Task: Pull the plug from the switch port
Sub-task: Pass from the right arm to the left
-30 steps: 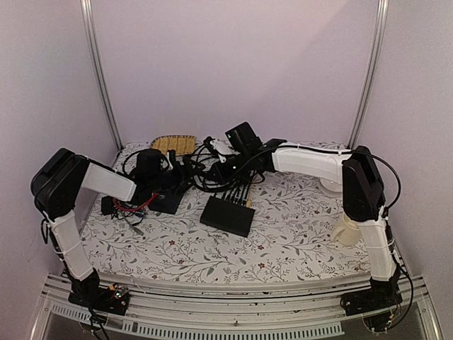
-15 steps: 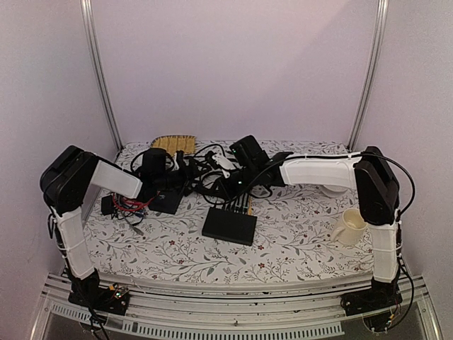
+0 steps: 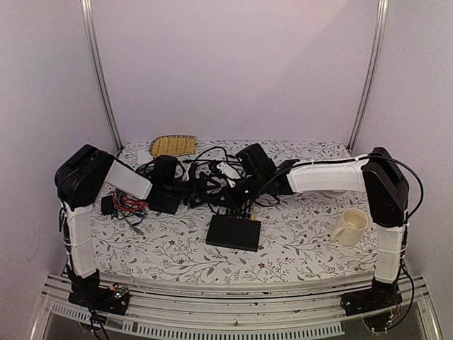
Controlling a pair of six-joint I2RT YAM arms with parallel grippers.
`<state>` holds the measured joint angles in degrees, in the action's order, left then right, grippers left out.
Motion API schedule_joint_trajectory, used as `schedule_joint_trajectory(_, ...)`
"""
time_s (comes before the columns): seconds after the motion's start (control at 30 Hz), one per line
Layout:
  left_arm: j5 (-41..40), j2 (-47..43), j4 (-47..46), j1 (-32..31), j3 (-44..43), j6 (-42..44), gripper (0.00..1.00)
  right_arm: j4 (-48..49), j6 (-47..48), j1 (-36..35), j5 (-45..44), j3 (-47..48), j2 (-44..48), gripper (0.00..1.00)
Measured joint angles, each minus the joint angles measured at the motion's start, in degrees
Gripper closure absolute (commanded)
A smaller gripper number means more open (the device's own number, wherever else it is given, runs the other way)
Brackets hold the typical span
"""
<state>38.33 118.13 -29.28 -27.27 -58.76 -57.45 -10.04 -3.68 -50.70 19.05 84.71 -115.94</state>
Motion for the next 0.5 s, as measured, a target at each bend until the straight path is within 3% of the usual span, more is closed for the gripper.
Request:
schedule_joint_trajectory(0.17, 2.7, 1.6, 2.1, -0.5, -3.9, 1.8, 0.19, 0.8, 0.2, -0.4, 0.6, -0.8, 0.9, 0.99)
schedule_joint_trajectory(0.5, 6.1, 2.9, 5.1, -1.6, -5.3, 4.4, 0.46, 2.8, 0.3, -1.1, 1.0, -2.9, 1.6, 0.99)
